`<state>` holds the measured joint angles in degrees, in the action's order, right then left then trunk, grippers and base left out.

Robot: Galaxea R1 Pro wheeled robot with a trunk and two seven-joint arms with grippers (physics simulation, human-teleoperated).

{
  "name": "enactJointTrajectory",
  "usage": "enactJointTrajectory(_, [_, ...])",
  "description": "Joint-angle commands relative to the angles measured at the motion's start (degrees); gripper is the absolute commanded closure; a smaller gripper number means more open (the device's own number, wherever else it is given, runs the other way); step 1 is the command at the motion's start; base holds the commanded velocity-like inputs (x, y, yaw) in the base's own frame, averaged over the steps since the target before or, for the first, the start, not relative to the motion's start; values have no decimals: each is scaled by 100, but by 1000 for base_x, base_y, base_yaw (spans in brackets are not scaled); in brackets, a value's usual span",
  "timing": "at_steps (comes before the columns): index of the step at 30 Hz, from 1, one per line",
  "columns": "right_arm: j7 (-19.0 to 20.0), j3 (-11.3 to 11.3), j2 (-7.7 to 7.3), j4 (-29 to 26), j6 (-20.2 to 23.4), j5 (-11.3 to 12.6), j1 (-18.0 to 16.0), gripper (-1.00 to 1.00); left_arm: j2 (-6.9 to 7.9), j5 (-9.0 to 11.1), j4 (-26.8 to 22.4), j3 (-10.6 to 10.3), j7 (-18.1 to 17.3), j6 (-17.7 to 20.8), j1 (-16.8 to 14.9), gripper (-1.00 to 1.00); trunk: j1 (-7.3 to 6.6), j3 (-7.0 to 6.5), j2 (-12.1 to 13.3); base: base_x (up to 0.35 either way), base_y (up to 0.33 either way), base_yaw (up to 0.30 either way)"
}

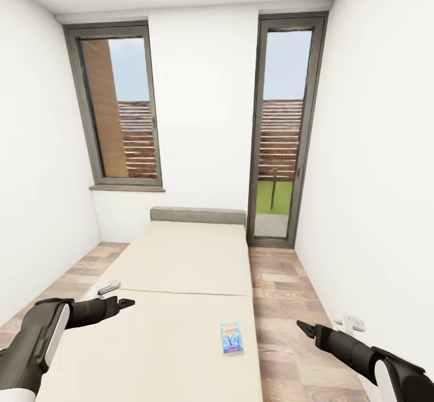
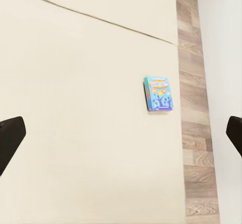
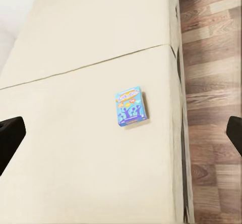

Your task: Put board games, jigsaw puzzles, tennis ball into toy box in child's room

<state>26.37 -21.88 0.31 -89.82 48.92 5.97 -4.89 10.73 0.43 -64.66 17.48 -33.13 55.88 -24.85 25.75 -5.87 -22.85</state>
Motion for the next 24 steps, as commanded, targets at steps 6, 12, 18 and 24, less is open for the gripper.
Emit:
enactJointTrajectory(6, [-14,-2,4,-1,31,54,-3,-100,-1,8,-2,10,-18,45,-3,-100,3,3,-7,-52,-134,113])
enactJointTrajectory(12, [-17,0,4,0,22,46,-3,-100,-1,8,-2,7,-18,46,-3,-100,3,3,-7,-16,-25,259])
enactJointTrajectory(18, [-18,5,5,11,21,44,-3,-100,-2,2,0,2,-16,44,-3,-100,3,3,-7,-2,-4,287])
enactJointTrajectory(24, [-24,8,5,23,7,31,-3,-100,-7,-6,1,-5,-10,38,-3,-100,3,4,-7,0,-2,288])
